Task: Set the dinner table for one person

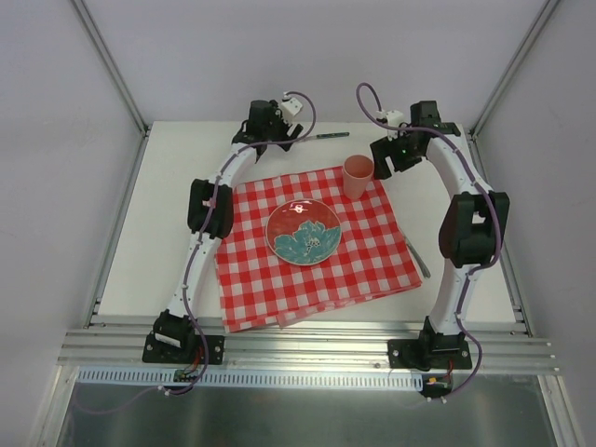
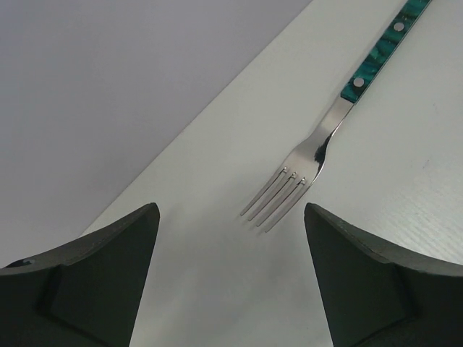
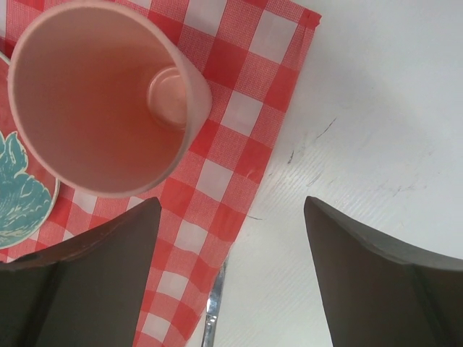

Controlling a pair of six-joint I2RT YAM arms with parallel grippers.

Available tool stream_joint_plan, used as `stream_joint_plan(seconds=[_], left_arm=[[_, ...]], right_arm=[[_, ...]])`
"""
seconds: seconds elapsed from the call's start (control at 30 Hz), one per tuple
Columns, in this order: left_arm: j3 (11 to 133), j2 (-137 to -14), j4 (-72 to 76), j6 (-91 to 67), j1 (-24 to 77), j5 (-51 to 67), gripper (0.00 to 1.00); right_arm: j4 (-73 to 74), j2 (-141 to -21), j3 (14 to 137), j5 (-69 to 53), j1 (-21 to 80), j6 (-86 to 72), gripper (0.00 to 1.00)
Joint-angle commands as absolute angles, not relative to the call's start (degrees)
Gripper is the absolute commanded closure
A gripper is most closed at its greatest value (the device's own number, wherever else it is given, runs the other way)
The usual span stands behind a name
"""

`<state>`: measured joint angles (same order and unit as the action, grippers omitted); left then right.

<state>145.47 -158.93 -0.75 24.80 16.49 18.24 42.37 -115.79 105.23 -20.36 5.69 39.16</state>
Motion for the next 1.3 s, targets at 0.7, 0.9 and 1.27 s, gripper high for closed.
stream_joint_plan(seconds=[0.7, 0.9, 1.27], left_arm=[[147.6, -160.9, 2.7, 44.8, 16.9, 18.7, 0.13], [146.7, -160.8, 2.4, 46.8, 16.9, 18.8, 0.13], [137.7, -153.1, 5.0, 42.2, 17.4, 15.6, 0.15]], right_arm=[[41.2, -119.6, 112.3, -21.2, 5.7, 35.7, 0.15], [40.9, -120.4, 113.0, -21.1, 5.7, 35.4, 0.15], [36.7, -119.4, 114.3, -19.7, 4.7, 32.7, 0.14]])
